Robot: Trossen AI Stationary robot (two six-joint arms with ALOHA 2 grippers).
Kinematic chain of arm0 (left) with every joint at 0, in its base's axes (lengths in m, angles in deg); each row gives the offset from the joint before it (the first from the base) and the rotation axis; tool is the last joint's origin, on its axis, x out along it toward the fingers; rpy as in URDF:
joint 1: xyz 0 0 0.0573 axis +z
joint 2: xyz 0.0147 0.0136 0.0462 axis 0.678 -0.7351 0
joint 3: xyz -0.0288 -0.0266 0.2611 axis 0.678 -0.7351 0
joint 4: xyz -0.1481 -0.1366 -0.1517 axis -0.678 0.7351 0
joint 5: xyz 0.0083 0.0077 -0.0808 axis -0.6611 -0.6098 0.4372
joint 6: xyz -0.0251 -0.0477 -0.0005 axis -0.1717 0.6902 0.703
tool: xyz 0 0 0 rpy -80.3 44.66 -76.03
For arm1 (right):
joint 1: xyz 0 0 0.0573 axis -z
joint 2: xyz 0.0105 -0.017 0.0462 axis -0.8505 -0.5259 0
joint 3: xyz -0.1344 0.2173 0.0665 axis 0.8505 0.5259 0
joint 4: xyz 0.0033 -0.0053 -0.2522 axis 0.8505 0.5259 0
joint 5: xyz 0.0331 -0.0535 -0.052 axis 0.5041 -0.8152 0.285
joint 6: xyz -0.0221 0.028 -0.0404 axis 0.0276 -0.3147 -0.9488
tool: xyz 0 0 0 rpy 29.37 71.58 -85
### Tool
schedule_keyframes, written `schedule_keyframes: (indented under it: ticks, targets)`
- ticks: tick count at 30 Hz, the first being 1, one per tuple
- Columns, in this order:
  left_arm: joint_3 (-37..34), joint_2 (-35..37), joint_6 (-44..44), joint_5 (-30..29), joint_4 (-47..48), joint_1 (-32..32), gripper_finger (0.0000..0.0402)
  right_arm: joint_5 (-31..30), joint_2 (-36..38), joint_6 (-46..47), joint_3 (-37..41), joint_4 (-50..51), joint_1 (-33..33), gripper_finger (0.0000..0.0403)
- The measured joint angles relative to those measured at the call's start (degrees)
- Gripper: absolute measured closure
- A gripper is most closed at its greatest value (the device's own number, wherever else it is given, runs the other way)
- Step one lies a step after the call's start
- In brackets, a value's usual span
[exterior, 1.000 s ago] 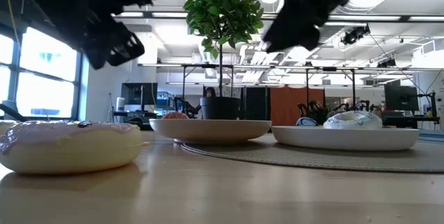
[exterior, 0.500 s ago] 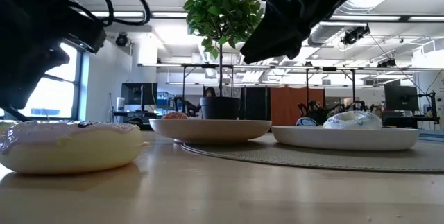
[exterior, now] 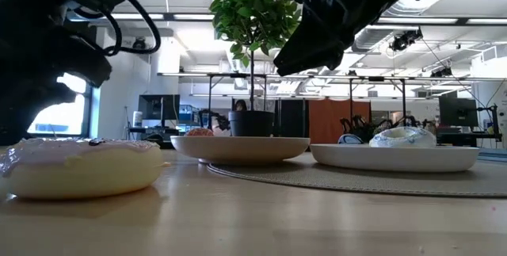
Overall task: Pick & Place donuts
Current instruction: Put the big light blue donut into the right white plate
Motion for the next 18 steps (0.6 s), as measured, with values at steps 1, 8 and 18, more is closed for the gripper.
schedule_keyframes:
  ticks: [1, 8, 18]
  targets:
    - [0.4, -0.1, -1.3, -0.5, 0.1, 0.5, 0.0269, -0.5, 0.0, -0.5, 0.0, 0.0, 0.0, 0.0237]
    - [3.6, -0.2, -12.2, -4.1, -1.4, 1.0, 0.0384, -2.5, 0.0, -1.2, 0.0, -0.2, 0.2, 0.0238]
    - [9.2, -0.2, -10.4, -0.3, 7.0, 1.0, 0.0393, -2.2, 0.0, -1.3, 0.0, -0.2, 0.2, 0.0238]
